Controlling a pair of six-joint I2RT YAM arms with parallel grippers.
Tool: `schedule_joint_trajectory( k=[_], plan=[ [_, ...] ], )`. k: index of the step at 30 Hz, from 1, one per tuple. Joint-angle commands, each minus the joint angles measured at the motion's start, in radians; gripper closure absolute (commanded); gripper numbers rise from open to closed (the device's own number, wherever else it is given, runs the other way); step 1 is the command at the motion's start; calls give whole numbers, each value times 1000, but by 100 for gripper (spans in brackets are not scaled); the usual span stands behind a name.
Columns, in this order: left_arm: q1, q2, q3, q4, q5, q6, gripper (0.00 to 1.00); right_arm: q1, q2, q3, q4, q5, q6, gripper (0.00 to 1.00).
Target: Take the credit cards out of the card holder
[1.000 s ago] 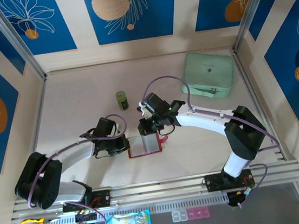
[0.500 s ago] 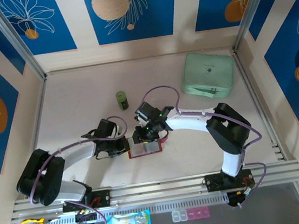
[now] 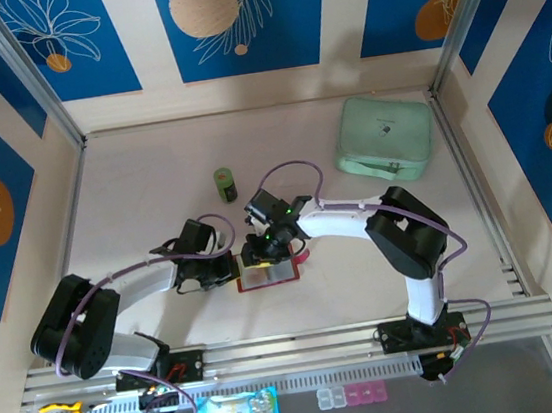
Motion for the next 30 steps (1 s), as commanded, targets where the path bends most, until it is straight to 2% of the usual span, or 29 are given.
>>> schedule_joint_trajectory(
  k=[1, 7, 15, 30],
  plan=[
    [8, 19, -6, -12, -21, 24, 98, 4, 27, 33, -43, -24, 1, 66],
    [8, 23, -5, -11, -20, 24, 98, 4, 58, 62, -100, -4, -6, 66],
    [9, 24, -7, -13, -22, 23, 98, -8, 28, 38, -133, 34, -7, 66],
    [9, 0, 10, -33, -20, 25, 97, -49, -19, -46, -80, 5, -13, 66]
  ],
)
